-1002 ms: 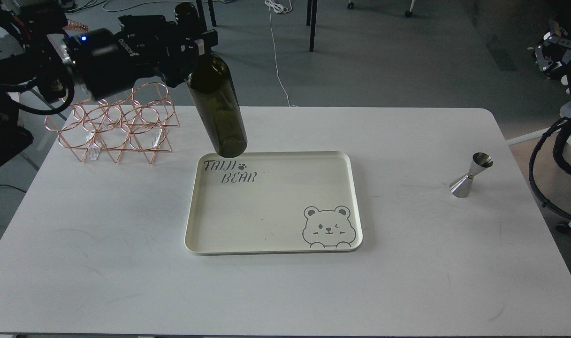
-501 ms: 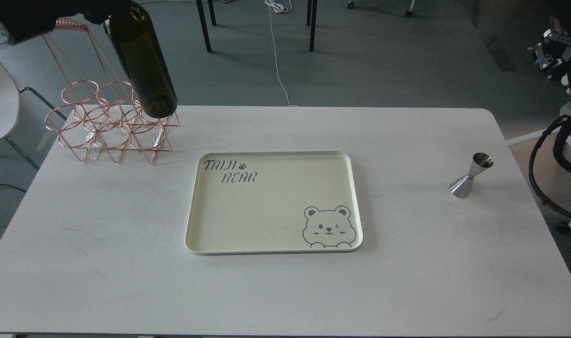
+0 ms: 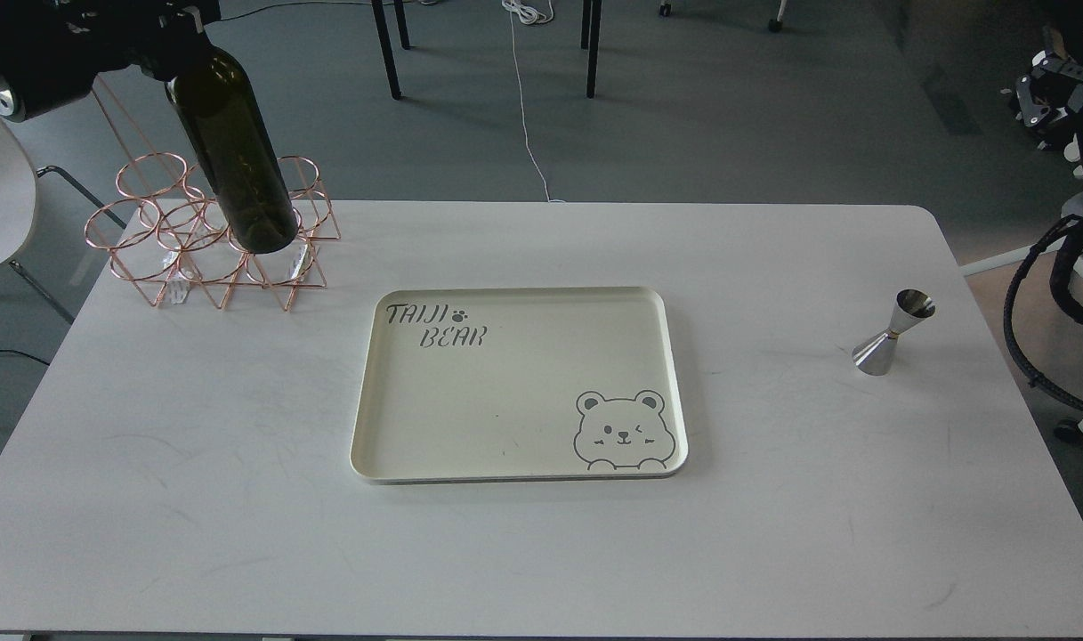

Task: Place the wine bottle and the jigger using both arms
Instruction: 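Carry the bottle over the copper rack and lower it in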

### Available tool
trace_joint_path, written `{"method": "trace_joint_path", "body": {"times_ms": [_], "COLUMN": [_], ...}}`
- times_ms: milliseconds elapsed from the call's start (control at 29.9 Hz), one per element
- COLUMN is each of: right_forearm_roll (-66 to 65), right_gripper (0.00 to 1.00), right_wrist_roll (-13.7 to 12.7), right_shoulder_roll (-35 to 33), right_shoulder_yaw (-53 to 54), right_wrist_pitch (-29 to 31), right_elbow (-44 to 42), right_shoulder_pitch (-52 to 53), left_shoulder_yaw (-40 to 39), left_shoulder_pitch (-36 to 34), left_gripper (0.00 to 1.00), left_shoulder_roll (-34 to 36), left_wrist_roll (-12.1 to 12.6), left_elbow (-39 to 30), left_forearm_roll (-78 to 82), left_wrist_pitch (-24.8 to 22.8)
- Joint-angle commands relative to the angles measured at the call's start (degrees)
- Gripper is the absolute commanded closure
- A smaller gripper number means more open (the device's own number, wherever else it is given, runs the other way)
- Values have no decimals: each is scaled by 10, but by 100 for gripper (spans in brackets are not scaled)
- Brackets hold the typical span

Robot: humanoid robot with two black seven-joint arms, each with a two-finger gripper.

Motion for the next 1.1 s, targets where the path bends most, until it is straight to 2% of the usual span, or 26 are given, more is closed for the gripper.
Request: {"method": "trace_joint_path", "body": {"times_ms": [0, 668, 1069], "right_forearm_roll": [-1, -1, -2], "right_gripper": [9, 9, 9], "right_wrist_roll": [0, 0, 0], "right_shoulder_roll": [0, -4, -4], "right_shoulder_yaw": [-1, -1, -1], "right_wrist_pitch": [0, -1, 0], "right_elbow": [-1, 0, 0], "right_shoulder_pitch": [0, -1, 0], "left_shoulder_yaw": [2, 60, 69], "left_shoulder_pitch": [-1, 5, 6], "left_gripper": [90, 88, 78], "left_shoulder_roll": [-1, -26, -39], "left_wrist_roll": [0, -1, -9], "left_elbow": [13, 46, 65], "left_forearm_roll": [0, -7, -12], "left_wrist_pitch": [5, 40, 50]}}
